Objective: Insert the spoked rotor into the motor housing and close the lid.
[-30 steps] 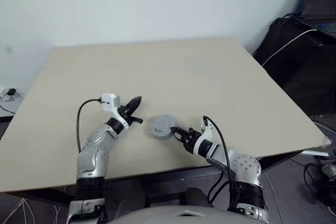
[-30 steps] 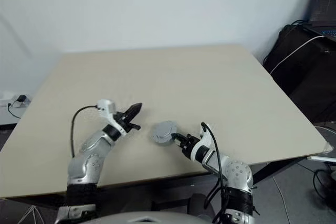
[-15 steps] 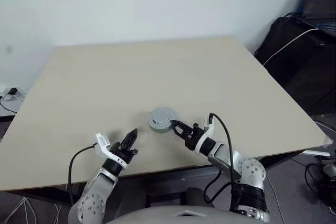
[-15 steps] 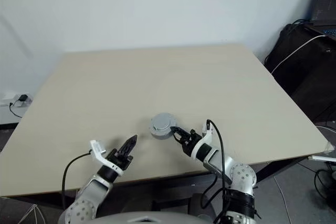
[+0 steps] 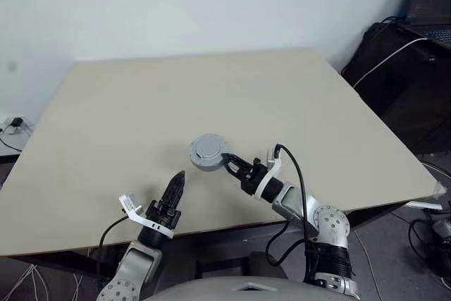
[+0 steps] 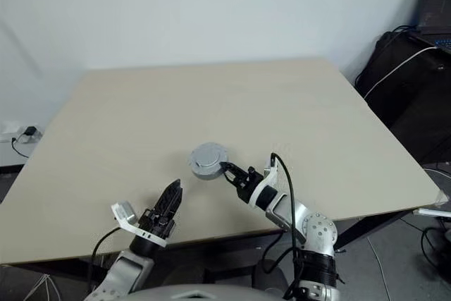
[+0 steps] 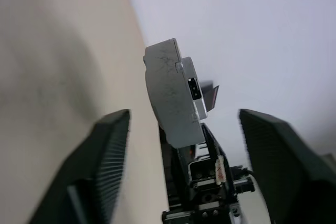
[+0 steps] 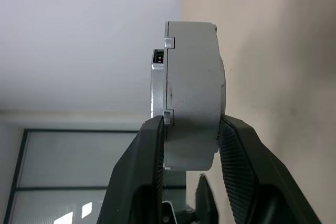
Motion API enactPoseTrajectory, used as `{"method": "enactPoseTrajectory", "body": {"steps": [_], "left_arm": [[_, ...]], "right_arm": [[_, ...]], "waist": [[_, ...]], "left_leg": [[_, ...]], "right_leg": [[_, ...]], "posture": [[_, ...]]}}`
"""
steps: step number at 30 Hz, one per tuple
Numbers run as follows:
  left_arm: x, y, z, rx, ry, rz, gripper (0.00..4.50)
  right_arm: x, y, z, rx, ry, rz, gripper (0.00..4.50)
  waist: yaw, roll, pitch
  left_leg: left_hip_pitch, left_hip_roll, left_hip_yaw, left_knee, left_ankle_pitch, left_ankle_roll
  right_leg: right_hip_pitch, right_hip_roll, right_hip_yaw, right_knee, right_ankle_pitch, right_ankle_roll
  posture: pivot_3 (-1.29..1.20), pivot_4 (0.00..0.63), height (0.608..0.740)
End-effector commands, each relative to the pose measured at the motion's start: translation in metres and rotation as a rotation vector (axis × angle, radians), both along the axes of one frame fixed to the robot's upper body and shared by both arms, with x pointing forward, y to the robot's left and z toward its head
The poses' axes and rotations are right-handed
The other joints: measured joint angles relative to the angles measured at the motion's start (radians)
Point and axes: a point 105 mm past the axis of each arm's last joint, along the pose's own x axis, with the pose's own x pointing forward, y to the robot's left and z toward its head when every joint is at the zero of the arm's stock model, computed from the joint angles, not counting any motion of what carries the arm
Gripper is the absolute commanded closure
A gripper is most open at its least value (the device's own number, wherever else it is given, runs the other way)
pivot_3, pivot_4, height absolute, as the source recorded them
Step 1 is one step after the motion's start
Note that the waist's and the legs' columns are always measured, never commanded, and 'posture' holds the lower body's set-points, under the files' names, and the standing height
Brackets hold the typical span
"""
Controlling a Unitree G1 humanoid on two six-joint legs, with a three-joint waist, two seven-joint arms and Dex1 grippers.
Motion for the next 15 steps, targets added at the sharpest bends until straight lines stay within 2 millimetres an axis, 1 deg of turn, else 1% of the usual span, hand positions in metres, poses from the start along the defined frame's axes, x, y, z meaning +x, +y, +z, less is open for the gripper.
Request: {"method": "enactPoseTrajectory", "body": {"steps": [1, 10, 15], "left_arm": [[0.007, -0.015, 0.015, -0.134, -0.039, 0.006, 0.03], [0.009, -0.019, 0.015, -0.19, -0.028, 0.009, 0.03], [0.009, -0.021, 0.016, -0.207, -0.032, 0.015, 0.03]], "right_arm": [[0.001, 0.014, 0.03, 0.09, -0.094, 0.046, 3.3], [-0.01, 0.018, 0.028, 0.072, -0.082, 0.124, 3.3], [-0.02, 0.023, 0.028, 0.078, -0.071, 0.177, 3.3]], "waist": [[0.0, 0.0, 0.0], [0.0, 0.0, 0.0], [0.0, 0.0, 0.0]], "left_leg": [[0.0, 0.0, 0.0, 0.0, 0.0, 0.0], [0.0, 0.0, 0.0, 0.0, 0.0, 0.0], [0.0, 0.0, 0.0, 0.001, 0.0, 0.0]], "right_leg": [[0.0, 0.0, 0.0, 0.0, 0.0, 0.0], [0.0, 0.001, 0.001, 0.0, 0.0, 0.0], [0.0, 0.001, 0.001, 0.0, 0.0, 0.0]], "posture": [[0.0, 0.0, 0.74], [0.0, 0.0, 0.74], [0.0, 0.0, 0.74]]}}
